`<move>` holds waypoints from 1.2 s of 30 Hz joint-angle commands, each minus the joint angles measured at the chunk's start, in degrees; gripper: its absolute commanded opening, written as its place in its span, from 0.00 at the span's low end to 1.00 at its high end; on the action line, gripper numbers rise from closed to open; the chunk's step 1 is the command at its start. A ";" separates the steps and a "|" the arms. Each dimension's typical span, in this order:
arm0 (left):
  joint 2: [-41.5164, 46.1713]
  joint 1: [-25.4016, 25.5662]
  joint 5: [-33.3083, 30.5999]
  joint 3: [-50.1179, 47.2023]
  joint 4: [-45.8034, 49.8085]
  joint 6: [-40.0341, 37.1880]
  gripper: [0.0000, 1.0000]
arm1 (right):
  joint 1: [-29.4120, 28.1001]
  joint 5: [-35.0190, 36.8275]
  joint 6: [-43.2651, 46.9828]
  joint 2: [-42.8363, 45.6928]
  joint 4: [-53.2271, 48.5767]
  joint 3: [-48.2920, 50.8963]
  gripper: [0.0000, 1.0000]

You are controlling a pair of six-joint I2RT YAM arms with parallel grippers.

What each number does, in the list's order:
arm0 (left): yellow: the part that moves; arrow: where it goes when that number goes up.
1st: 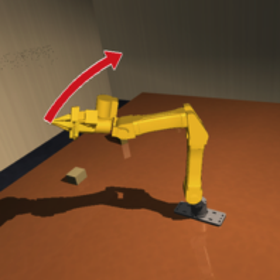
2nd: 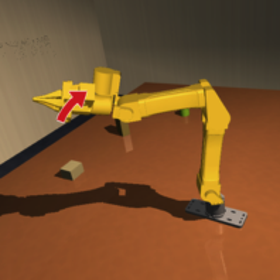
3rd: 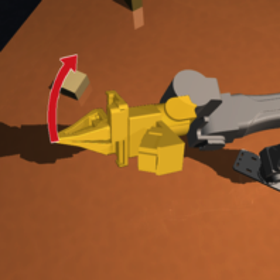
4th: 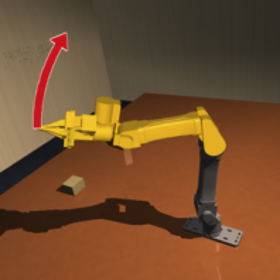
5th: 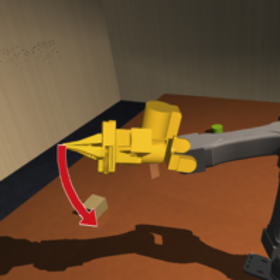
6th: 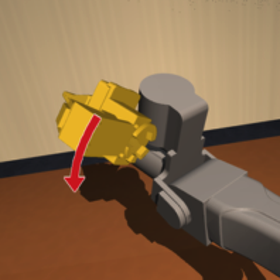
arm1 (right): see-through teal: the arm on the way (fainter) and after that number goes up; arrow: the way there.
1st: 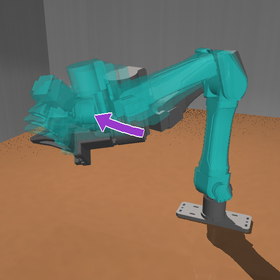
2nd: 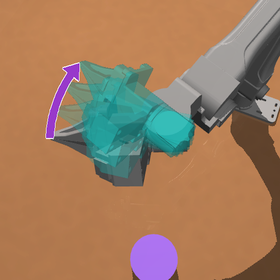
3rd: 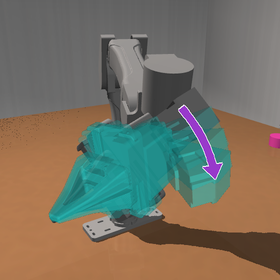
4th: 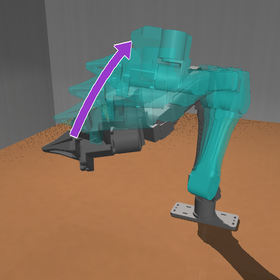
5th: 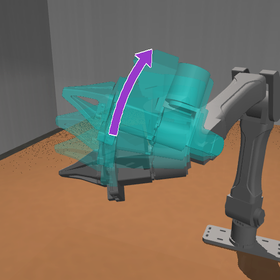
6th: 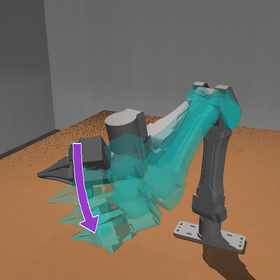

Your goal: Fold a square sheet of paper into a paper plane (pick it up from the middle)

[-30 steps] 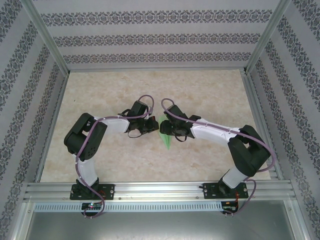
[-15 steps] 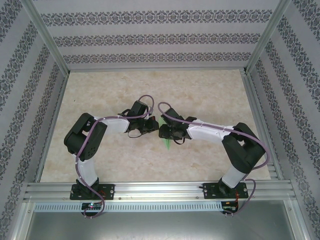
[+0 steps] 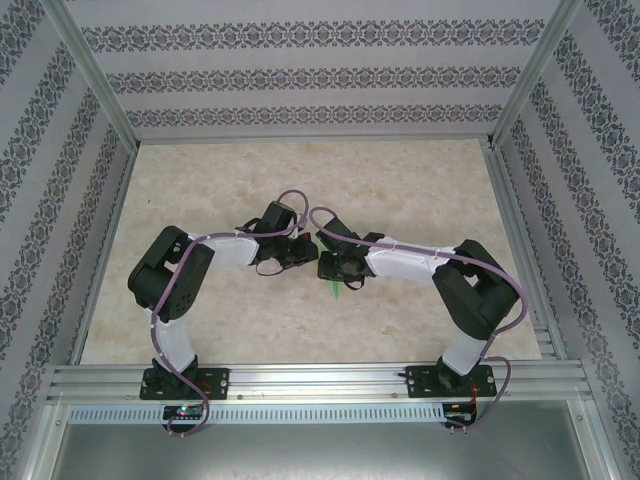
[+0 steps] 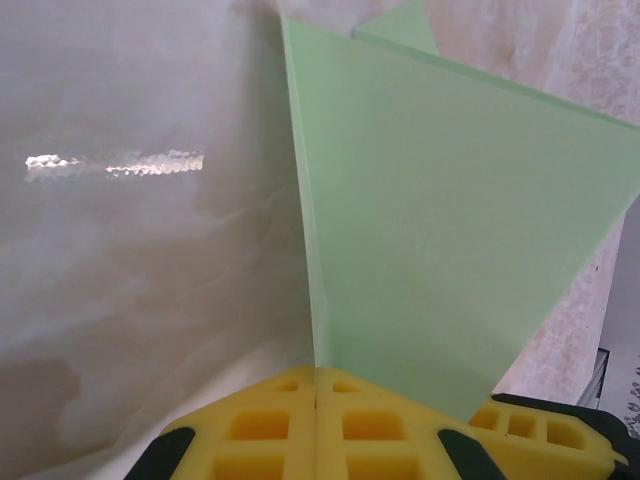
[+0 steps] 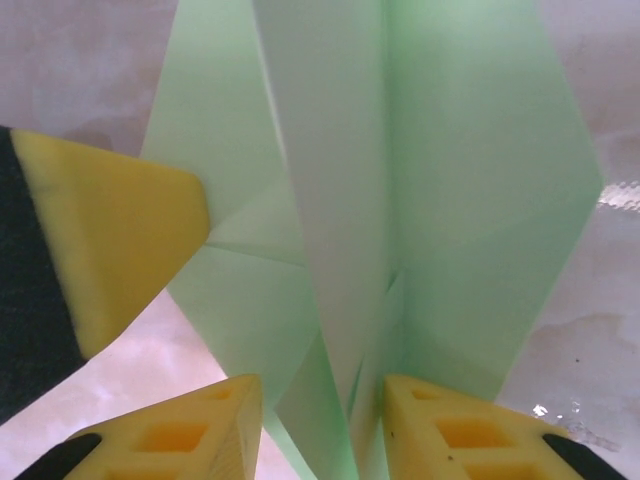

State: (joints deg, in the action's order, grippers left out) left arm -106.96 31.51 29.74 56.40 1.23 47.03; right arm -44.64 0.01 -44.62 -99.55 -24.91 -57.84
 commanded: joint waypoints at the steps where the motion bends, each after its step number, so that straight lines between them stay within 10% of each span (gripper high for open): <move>1: 0.57 -0.57 0.94 -0.33 -2.45 -0.27 0.00 | -0.62 2.66 -0.82 -0.98 -2.06 -2.01 0.33; 12: 4.67 -2.18 -3.14 0.43 4.63 -2.76 0.30 | -0.69 8.49 -0.34 -0.51 -9.85 -4.98 0.05; 23: 11.57 -5.07 -18.46 -0.04 16.38 -3.67 0.74 | -0.66 11.72 -0.79 -2.26 -12.63 -6.55 0.08; 36: 11.85 -6.04 -22.07 -0.37 19.02 -3.69 0.97 | -0.64 10.80 -2.50 -5.34 -10.69 -7.04 0.16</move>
State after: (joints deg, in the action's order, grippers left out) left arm -96.16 26.26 9.89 56.05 18.20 43.97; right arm -44.64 9.91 -45.63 -103.68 -36.40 -63.51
